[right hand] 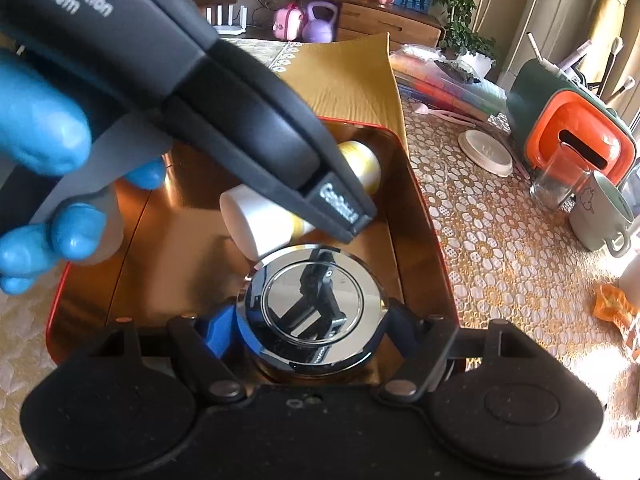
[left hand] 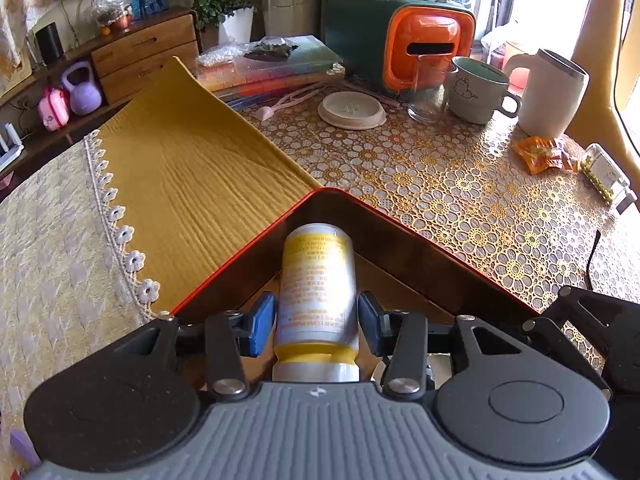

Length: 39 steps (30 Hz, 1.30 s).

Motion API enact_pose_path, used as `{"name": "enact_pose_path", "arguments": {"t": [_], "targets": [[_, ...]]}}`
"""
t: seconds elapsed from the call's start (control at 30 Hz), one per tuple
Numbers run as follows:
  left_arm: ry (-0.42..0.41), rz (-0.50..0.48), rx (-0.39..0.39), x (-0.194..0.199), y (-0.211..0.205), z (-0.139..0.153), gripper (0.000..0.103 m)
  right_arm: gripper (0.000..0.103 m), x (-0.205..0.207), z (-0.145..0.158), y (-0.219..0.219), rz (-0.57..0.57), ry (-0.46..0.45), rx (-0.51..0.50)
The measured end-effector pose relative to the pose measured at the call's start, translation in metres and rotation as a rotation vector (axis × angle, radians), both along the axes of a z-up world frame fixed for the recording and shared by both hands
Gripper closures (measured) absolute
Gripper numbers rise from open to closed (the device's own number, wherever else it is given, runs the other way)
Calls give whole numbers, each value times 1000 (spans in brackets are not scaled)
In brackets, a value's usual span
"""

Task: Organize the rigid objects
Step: 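Open both tools to drop the bottle and tin into the red box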

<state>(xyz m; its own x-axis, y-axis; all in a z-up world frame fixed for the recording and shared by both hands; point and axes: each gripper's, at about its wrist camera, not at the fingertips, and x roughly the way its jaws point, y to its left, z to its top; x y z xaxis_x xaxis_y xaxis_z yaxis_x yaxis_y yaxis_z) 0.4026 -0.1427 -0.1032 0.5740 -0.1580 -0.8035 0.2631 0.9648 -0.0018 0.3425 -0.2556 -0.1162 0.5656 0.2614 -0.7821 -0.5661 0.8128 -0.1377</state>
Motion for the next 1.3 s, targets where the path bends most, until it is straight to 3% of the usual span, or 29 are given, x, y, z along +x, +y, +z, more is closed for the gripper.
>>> {"name": "enact_pose_path", "arguments": {"t": [0.1,0.37,0.47,1.07,1.2,1.3], "targets": [[-7,8,-19,-4,4,4,53,25,0,1,-2,-21,0,6],[-49,8,-40,-22,13,21,51,24,-8,13,-9,-62,-26,32],[-67,7,-47,-31,17,28,44,22,-13,20,-14,-88,-32,62],[-171,19,-87,-101,59,80,43,15,-58,63,-21,-124,-55,206],[-185,20,-91,-120,72,88,36,12,-72,73,-19,-130,-72,228],[-197,17,-93,-136,80,93,35,11,-82,80,-18,-130,-79,259]]}}
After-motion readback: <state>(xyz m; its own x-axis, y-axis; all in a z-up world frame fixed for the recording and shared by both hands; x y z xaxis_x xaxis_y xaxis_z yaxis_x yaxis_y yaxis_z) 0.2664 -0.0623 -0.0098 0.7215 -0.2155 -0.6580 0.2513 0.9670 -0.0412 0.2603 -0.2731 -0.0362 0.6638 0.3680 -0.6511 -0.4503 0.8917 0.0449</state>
